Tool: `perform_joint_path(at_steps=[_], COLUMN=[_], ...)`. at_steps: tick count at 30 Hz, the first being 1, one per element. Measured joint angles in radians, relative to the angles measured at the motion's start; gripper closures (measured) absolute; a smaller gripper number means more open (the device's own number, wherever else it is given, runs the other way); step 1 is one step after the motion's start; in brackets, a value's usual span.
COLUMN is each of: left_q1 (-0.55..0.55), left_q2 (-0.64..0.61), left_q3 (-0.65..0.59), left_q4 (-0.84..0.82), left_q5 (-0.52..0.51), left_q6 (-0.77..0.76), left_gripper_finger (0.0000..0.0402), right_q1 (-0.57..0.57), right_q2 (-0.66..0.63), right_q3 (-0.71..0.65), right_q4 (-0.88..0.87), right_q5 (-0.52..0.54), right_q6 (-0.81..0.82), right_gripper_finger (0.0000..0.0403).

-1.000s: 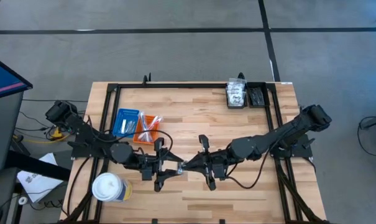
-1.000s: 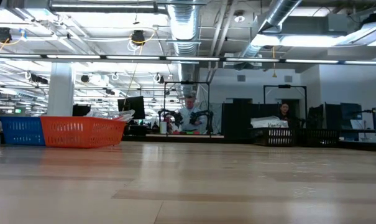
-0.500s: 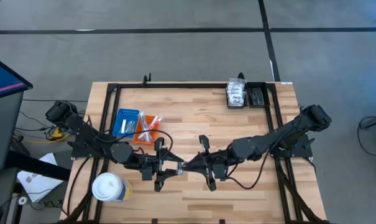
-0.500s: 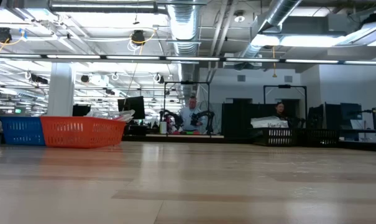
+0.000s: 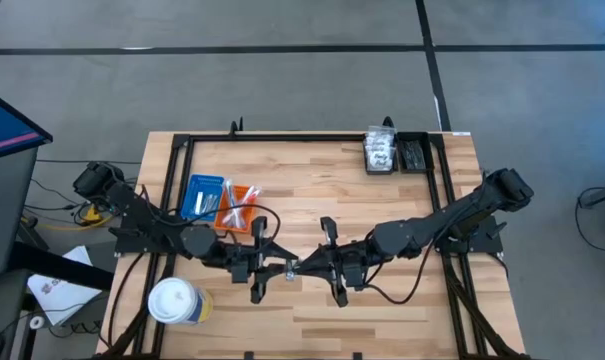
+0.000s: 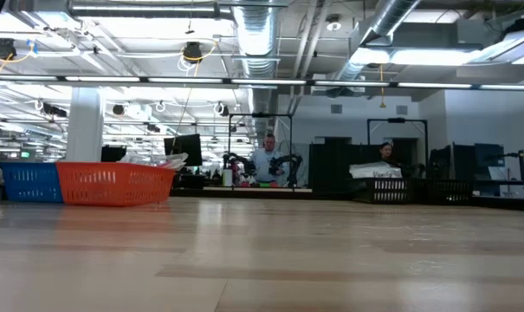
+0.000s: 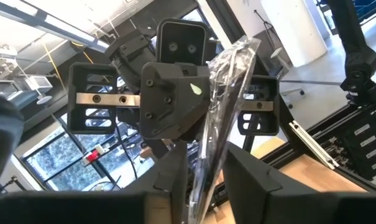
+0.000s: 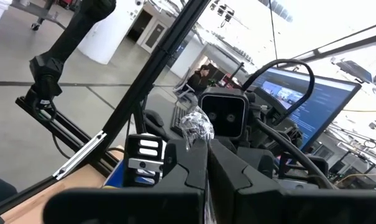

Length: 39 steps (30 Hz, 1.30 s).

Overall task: Pick & Place Travel size toiletries
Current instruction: Put the silver nail cutter into the blue bin

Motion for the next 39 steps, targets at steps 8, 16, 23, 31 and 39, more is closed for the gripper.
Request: perform_joint_path(at_steps=[8, 16, 23, 31, 39], left_q1=[0.0, 0.0, -0.008, -0.03, 0.017], left_q2=[0.0, 0.0, -0.012, -0.089, -0.201], left_q3=[-0.001, -0.001, -0.001, -0.001, 0.0], left_q4=[-0.004, -0.009, -0.039, -0.146, -0.496], left_q5=[0.0, -0.001, -0.092, -0.322, -0.566], left_q6=[0.003, -0.044, -0.061, -0.108, -0.398], left_gripper_finger=[0.039, 0.0396, 0.0396, 0.0396, 0.0396], right_q1=[0.0, -0.021, -0.026, 0.041, 0.052], right_q2=[0.0, 0.0, -0.009, -0.046, -0.11], right_q3=[0.0, 0.0, 0.0, 0.0, 0.0], right_q4=[-0.001, 0.002, -0.006, -0.03, -0.148], right_q5=[0.001, -0.002, 0.082, 0.426, 0.551], right_q6=[-0.002, 0.057, 0.11, 0.03, 0.015], right_gripper_finger=[0.0403, 0.0358, 0.0259, 0.0176, 0.0165])
